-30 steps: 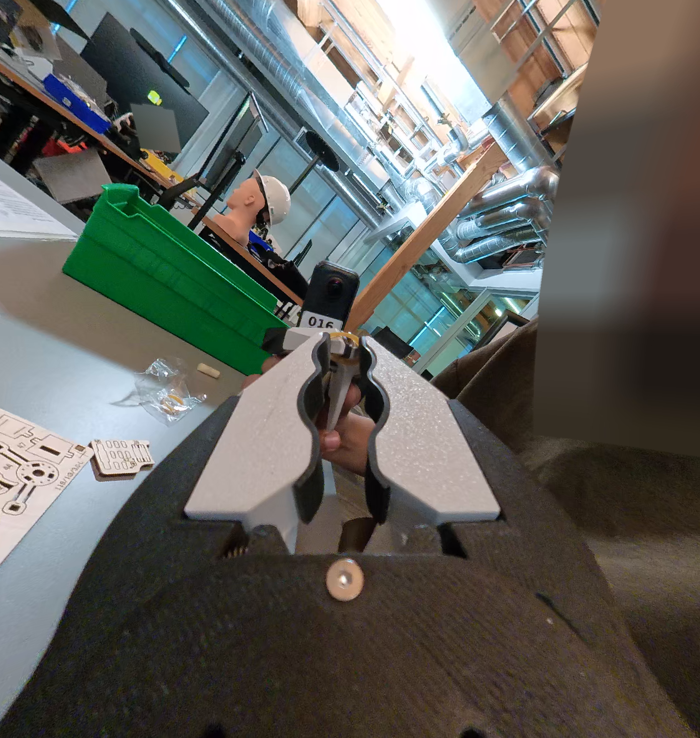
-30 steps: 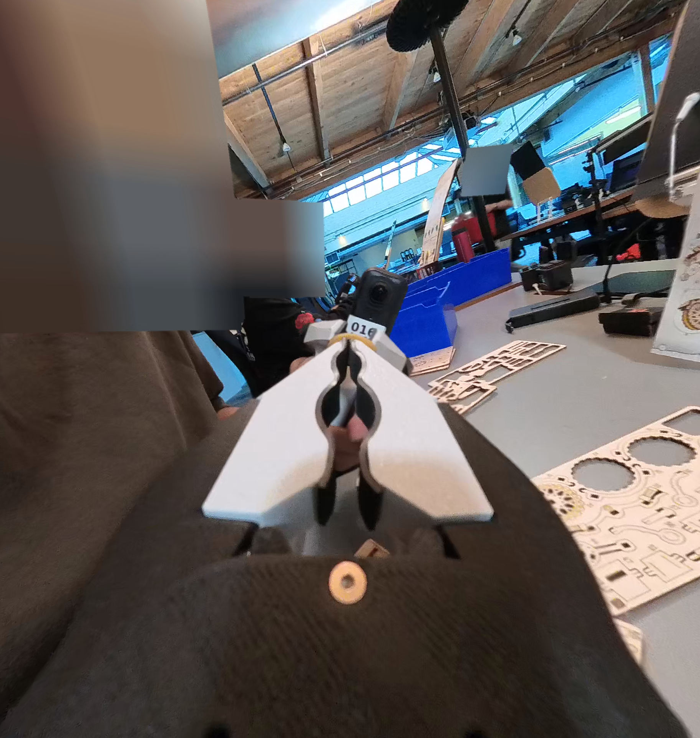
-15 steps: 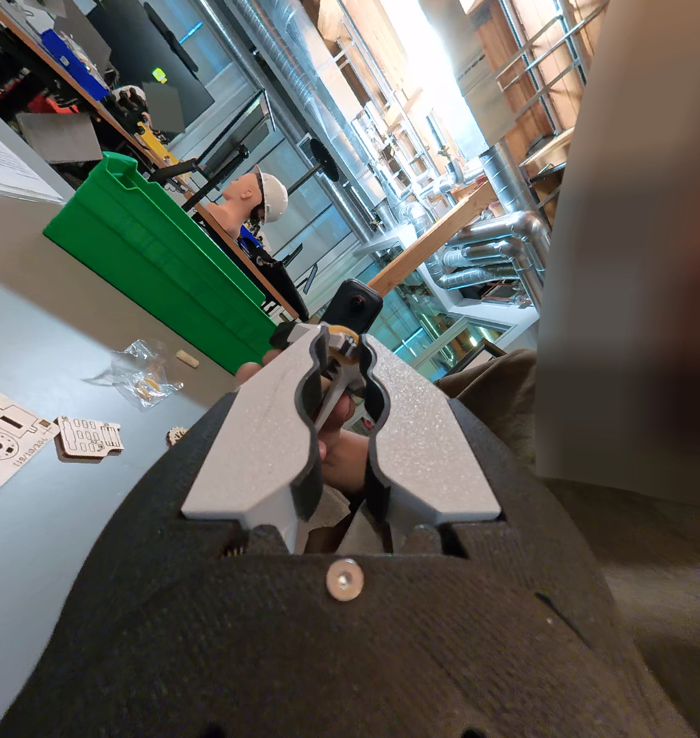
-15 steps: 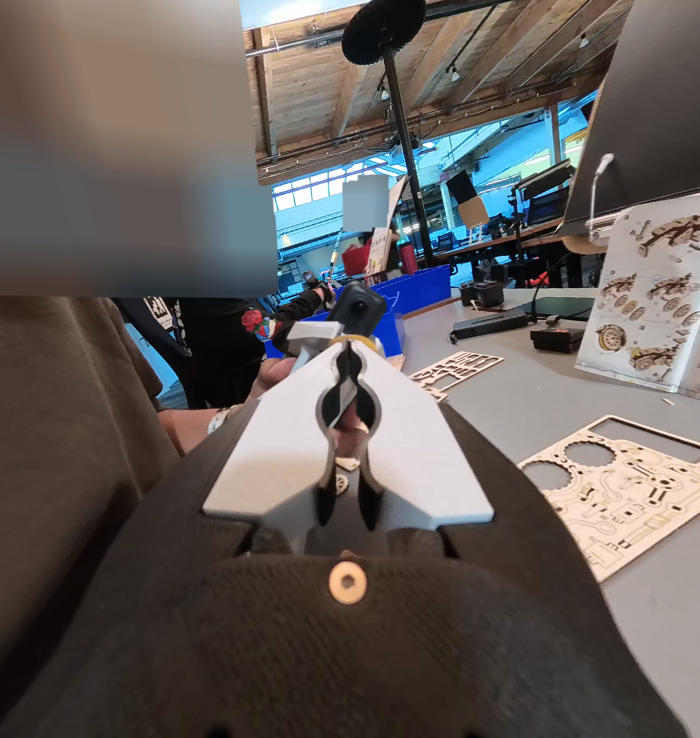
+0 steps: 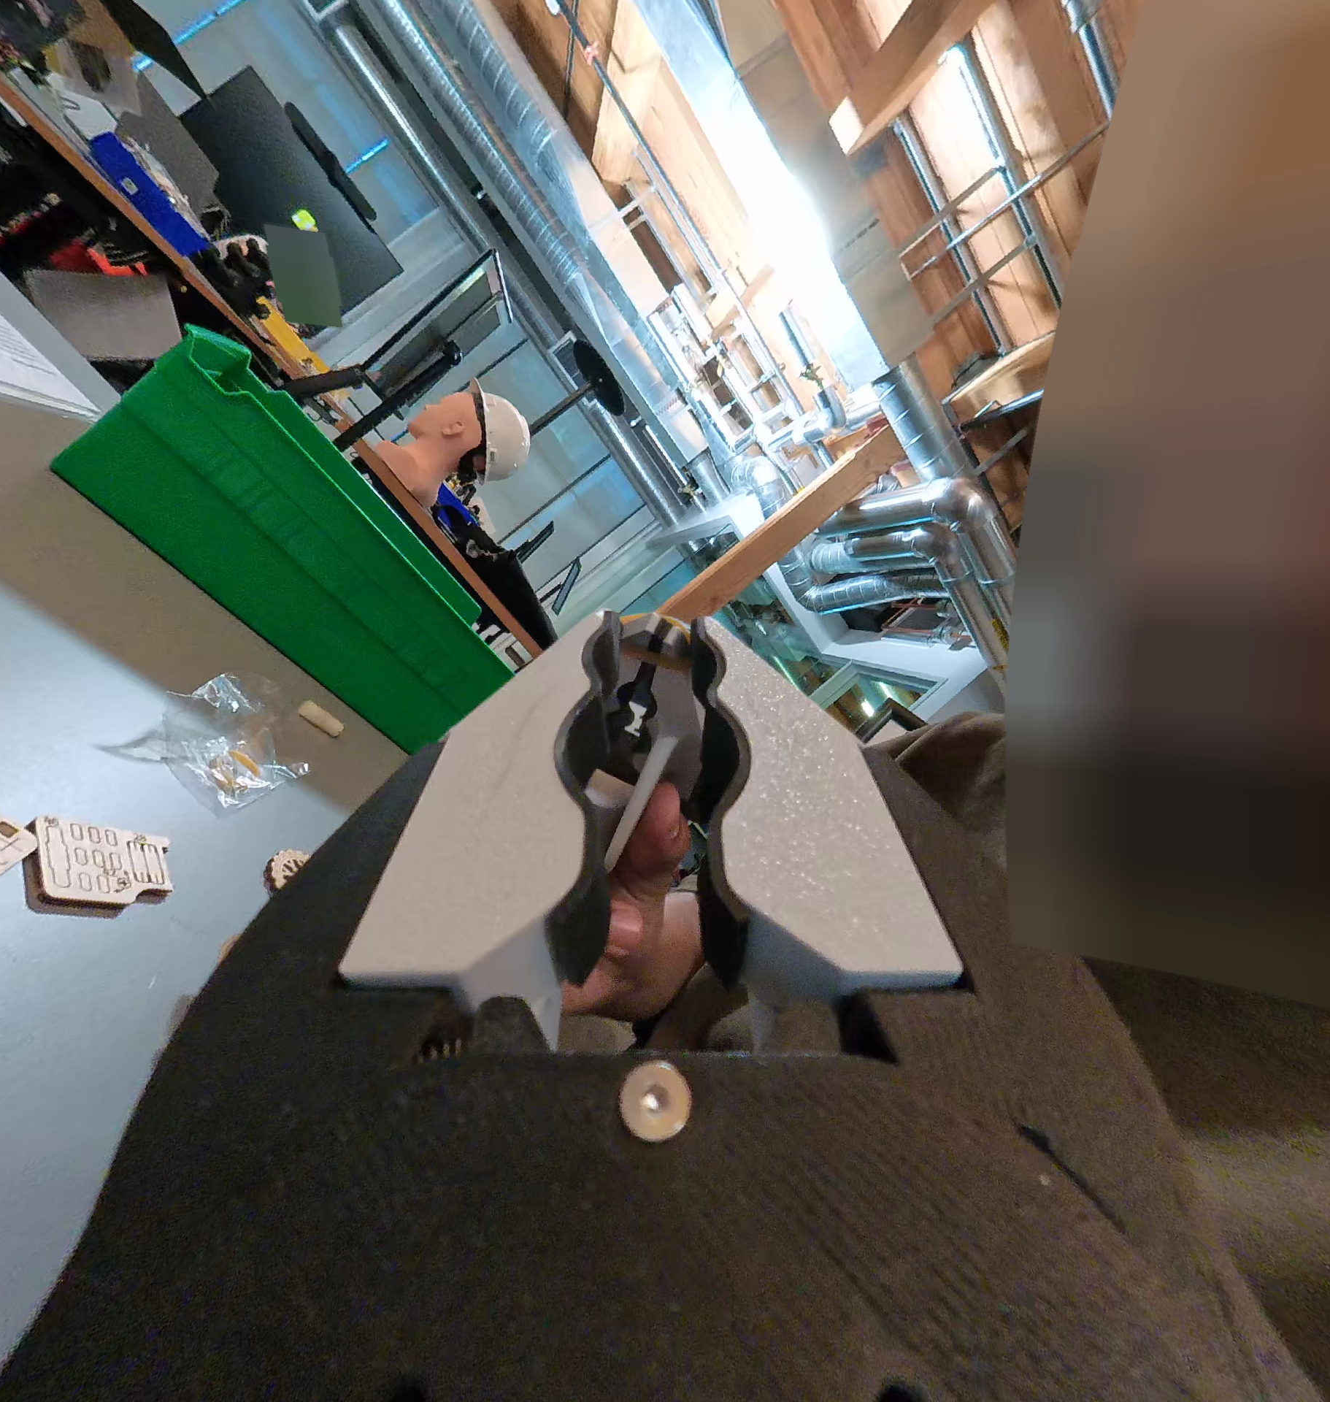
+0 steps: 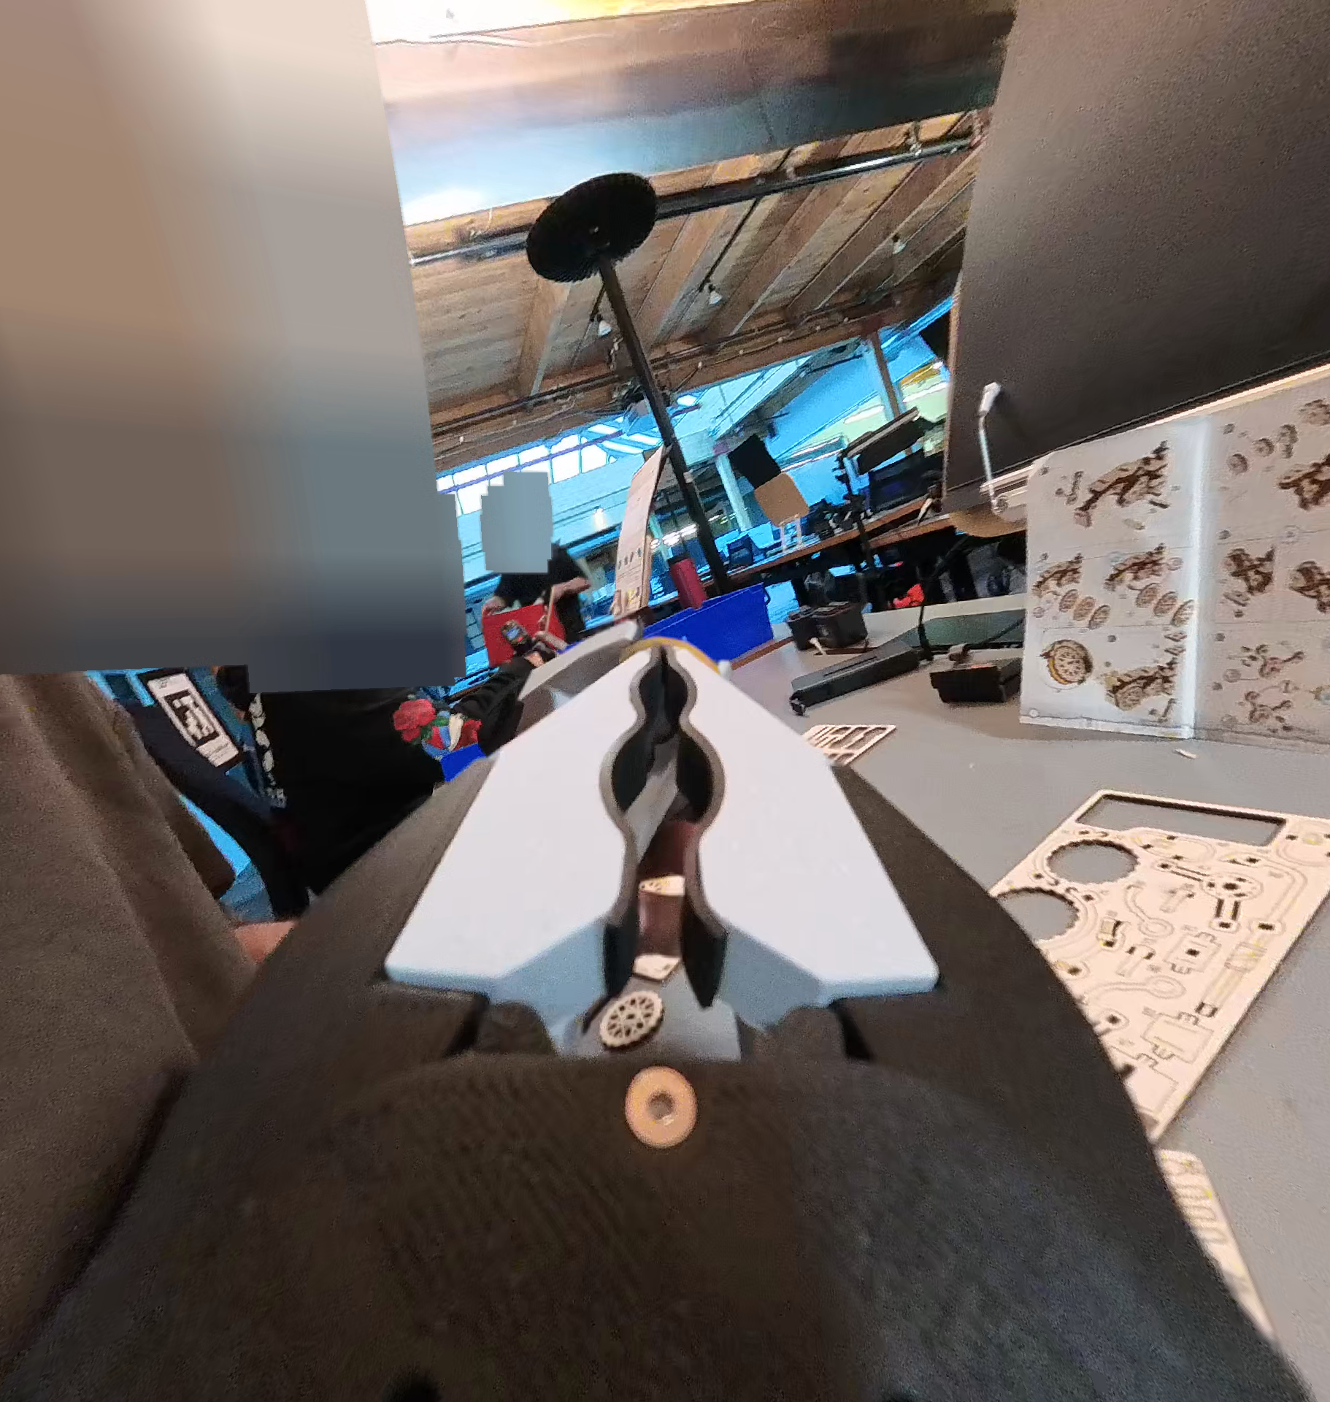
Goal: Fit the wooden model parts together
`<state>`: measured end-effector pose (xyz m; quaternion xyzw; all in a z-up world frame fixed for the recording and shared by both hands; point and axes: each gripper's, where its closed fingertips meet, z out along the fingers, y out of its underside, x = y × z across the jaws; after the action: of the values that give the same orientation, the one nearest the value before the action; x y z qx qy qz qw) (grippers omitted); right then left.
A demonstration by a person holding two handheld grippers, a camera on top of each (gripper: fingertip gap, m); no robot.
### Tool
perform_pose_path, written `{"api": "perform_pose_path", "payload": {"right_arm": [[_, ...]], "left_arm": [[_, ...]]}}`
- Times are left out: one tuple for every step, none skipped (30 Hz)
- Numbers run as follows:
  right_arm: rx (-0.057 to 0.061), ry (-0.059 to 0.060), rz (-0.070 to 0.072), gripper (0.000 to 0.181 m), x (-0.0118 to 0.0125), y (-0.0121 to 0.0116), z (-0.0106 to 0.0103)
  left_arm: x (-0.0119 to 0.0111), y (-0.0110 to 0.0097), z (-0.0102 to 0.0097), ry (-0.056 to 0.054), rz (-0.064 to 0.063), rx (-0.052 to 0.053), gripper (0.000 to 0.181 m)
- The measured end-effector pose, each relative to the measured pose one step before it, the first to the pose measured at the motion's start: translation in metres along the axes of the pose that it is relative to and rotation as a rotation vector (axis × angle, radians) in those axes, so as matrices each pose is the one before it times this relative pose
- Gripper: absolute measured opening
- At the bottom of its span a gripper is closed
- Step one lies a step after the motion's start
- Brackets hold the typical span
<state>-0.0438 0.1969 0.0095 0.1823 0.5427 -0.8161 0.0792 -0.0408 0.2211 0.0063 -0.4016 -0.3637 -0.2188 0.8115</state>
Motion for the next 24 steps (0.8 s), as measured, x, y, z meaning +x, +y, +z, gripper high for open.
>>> {"api": "perform_pose_path", "payload": {"right_arm": [[0.0135,0.0147,0.0013,0.0,0.00003,-0.00095,-0.00007],[0.0136,0.0175,0.0001,0.0,0.00021,-0.00093,-0.00005],[0.0133,0.0194,-0.0037,0.0,0.00035,-0.00086,-0.0002],[0.0137,0.0181,-0.0029,0.0,0.00031,-0.001,-0.00018],[0.0092,0.0151,0.0041,0.0,0.0005,-0.00054,0.00005],[0.0044,0.0112,0.0092,0.0,0.00085,-0.00005,0.00011],[0.0044,0.0068,0.0094,0.0,0.00092,-0.0001,0.00003],[0.0061,0.0052,0.0073,0.0,0.00068,-0.00012,-0.00011],[0.0068,0.0061,0.0072,0.0,0.00052,-0.0004,-0.00003],[0.0091,0.0033,0.0125,0.0,-0.00009,-0.00073,0.00004],[0.0104,0.0038,0.0174,0.0,-0.0004,-0.00102,0.00017],[0.0123,0.0062,0.0174,0.0,-0.00037,-0.00101,-0.00004],[0.0122,0.0095,0.0183,0.0,0.00015,-0.0006,-0.00017],[0.0109,0.0124,0.0211,0.0,0.00081,-0.00037,-0.00012],[0.0105,0.0112,0.0223,0.0,0.00088,-0.00032,0.00001],[0.0079,0.0105,0.0215,0.0,0.00116,0.00001,0.0],[0.007,0.0088,0.021,0.0,0.0011,-0.0001,-0.00002],[0.0068,0.0067,0.0212,0.0,0.00101,0.00005,0.00002],[0.0058,0.0057,0.0199,0.0,0.0008,-0.00005,0.00007],[0.0058,0.0032,0.0156,0.0,0.00048,-0.00013,0.00007],[0.0048,0.0032,0.0101,0.0,0.00048,-0.00023,-0.00001],[0.0032,0.0033,0.0061,0.0,0.0003,-0.00024,-0.00002],[0.0027,0.0022,0.0063,0.0,0.00028,-0.00028,0.00004],[0.0024,0.0026,0.0086,0.0,0.00067,-0.00012,0.0]], "left_arm": [[0.00038,0.00019,0.00071,0.0031,-0.0072,0.0069,0.026],[0.00008,0.00065,0.0009,0.0015,-0.0076,0.0056,0.028],[0.00022,-0.00003,0.0008,0.0019,-0.0084,0.0121,0.027],[0.0003,0.00003,0.0008,0.0011,-0.0052,0.0112,0.028],[0.0,-0.00044,0.00034,-0.0018,-0.0044,0.0129,0.027],[-0.00074,-0.00041,0.00025,-0.0061,0.0011,0.0144,0.028],[-0.00084,-0.00018,0.00023,-0.0057,0.0004,0.0126,0.028],[-0.00051,0.00004,0.00038,-0.0031,-0.0059,0.0095,0.029],[-0.00033,0.00005,0.00032,-0.0018,-0.0063,0.0101,0.028],[0.00043,-0.00004,0.00045,0.003,-0.0076,0.0112,0.029],[0.00068,0.00008,0.00063,0.0042,-0.0092,0.0104,0.03],[0.00076,0.00034,0.0006,0.0047,-0.0075,0.0092,0.032],[0.00014,0.00033,0.00042,0.001,-0.0036,0.0101,0.033],[-0.00069,0.00017,0.00025,-0.0039,-0.0005,0.0107,0.033],[-0.00058,-0.00001,0.00027,-0.0029,-0.0017,0.0082,0.033],[-0.00094,-0.0001,-0.00003,-0.0056,0.0013,0.008,0.033],[-0.00098,-0.00005,0.00004,-0.0059,0.0019,0.0062,0.034],[-0.00076,-0.00008,-0.00003,-0.0051,0.0017,0.0056,0.034],[-0.00072,-0.00013,-0.00012,-0.004,0.0014,0.0053,0.031],[-0.00031,-0.00001,-0.00005,-0.0023,-0.0001,0.0047,0.034],[-0.00022,-0.00001,0.00005,-0.0016,-0.0041,0.0049,0.032],[-0.00011,0.00003,0.00011,-0.0014,-0.0018,0.0038,0.033],[-0.00018,0.0001,0.00017,-0.004,0.0034,0.0031,0.033],[-0.00052,-0.00007,0.00015,-0.0078,0.0056,0.0022,0.033]]}}
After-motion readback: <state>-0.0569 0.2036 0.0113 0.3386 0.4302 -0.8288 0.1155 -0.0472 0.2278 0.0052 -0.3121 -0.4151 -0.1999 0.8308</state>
